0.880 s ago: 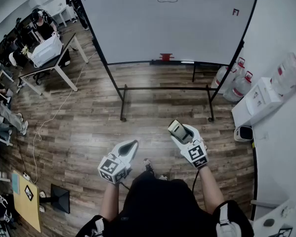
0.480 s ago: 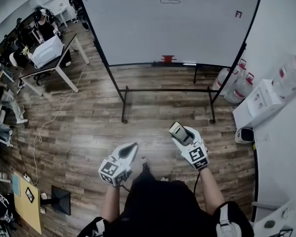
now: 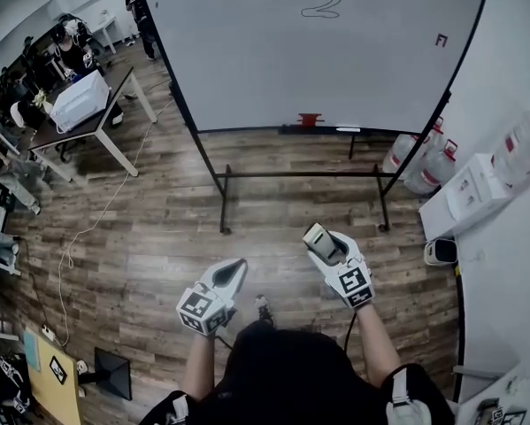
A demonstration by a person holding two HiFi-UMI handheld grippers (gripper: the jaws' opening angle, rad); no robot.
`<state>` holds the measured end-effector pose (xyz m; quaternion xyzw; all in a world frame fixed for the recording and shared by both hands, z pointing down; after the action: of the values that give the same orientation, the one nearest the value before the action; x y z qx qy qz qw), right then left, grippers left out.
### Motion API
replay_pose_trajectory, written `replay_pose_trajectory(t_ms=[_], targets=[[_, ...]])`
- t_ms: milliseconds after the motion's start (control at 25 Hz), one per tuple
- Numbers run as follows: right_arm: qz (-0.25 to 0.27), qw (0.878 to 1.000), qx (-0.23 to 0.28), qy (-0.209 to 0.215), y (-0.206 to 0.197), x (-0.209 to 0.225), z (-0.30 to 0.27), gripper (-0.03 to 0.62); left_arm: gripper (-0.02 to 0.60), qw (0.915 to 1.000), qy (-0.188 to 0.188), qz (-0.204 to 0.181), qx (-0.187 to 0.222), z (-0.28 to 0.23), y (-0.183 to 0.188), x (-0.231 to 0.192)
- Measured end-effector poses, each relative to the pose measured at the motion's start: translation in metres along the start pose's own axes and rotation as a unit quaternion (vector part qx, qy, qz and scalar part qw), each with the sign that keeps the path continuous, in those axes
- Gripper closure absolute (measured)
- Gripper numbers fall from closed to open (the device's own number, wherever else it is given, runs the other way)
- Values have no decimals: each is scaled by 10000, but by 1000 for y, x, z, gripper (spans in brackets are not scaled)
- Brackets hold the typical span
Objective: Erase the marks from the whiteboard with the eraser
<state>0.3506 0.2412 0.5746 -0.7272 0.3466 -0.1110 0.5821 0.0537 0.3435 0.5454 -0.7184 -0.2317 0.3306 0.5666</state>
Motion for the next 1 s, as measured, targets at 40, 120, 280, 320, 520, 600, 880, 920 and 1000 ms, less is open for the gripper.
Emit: replay_pose_trajectory(t_ms=[40,120,280,320,520,600,880,920,1000], targets=[[-23,10000,-1,-10,4,0,-9,338,571,10000,-14,-6,0,-1,3,-11],[-52,10000,-8,-31,10,1,-29,338,571,10000,-51,-31,3,-3,9,-34],[-68,9999,-48,-75,22,-2,-68,338,571,9999,-109,-76,58,-5,23,-79],[-75,9999,-60,-81,24,-3,-77,338,571,9999,-122,-81,62,-5,25,-90],[-107,9999,-89,-96,36,-12,-122,338,571,9998,-148,-76,50,1,29,-135],[-91,9999,-74,-110,41,-17,-136,338,571,9999,-128,-37,34,8,29,-151],[-83,9999,-36,-53,59,-23,-178,338,571,9999,11,-24,122,21,33,-198],[-88,9999,-51,-39,60,-22,-184,338,571,9999,29,-9,125,21,33,-203],[-70,9999,-77,-17,63,-18,-197,338,571,9999,68,33,103,21,32,-214]])
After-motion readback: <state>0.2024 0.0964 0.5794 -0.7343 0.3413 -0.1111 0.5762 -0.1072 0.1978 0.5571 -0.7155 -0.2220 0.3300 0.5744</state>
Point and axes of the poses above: the fingertips, and each gripper's own axes: z backward along the fingers, x to its right, y out of its top, the point moved 10 cm from there along z, backward along the fingers, and after that the axes turned 14 degrees about -y, right-handed, at the moved point
